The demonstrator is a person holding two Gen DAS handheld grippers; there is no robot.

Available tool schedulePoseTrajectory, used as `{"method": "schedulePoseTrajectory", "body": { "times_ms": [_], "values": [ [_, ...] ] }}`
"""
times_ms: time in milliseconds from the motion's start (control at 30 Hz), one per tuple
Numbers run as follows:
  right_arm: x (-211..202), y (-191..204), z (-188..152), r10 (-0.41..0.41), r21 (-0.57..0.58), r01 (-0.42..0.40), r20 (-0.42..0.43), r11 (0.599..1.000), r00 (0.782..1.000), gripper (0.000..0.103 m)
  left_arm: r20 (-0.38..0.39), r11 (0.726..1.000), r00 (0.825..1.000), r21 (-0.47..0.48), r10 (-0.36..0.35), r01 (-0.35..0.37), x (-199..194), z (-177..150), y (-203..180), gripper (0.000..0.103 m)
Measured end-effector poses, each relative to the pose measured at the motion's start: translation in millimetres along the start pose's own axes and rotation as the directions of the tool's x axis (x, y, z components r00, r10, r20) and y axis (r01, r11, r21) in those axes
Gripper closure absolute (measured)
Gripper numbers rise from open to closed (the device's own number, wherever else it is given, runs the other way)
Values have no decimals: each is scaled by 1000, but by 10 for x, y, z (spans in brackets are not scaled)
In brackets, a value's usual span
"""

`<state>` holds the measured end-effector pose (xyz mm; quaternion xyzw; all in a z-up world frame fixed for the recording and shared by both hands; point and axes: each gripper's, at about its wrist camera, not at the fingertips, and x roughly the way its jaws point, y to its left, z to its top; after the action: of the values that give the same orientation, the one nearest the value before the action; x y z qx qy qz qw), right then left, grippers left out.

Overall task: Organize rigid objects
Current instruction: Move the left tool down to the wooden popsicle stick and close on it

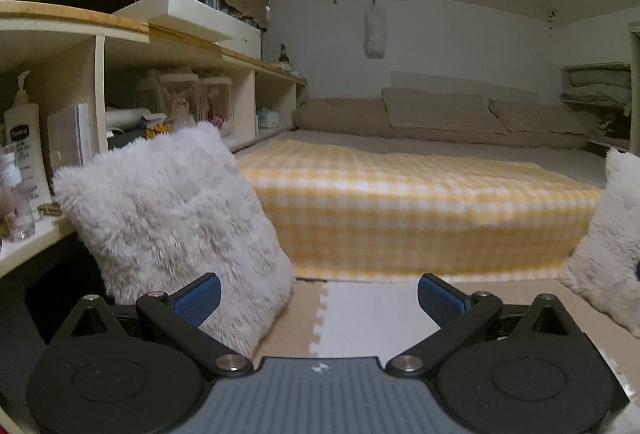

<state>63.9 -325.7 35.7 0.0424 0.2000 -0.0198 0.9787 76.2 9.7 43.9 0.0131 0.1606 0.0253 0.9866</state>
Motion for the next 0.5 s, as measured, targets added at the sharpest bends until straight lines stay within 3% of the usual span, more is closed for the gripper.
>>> {"method": "schedulePoseTrajectory", "body": {
  "times_ms": [200, 367, 500],
  "values": [
    [232, -306, 37, -45, 14, 45, 12, 999, 999, 0, 15, 999, 999, 26, 39, -39, 363, 70, 71, 0],
    [553, -523, 20, -150, -1, 150, -22, 989, 988, 0, -100, 996, 995, 89, 18, -9, 763, 5, 130, 0],
    [833, -685, -57, -149, 3, 150, -84, 989, 985, 0, -199, 996, 980, 94, 25, -7, 1051, -141, 226, 0]
  ]
}}
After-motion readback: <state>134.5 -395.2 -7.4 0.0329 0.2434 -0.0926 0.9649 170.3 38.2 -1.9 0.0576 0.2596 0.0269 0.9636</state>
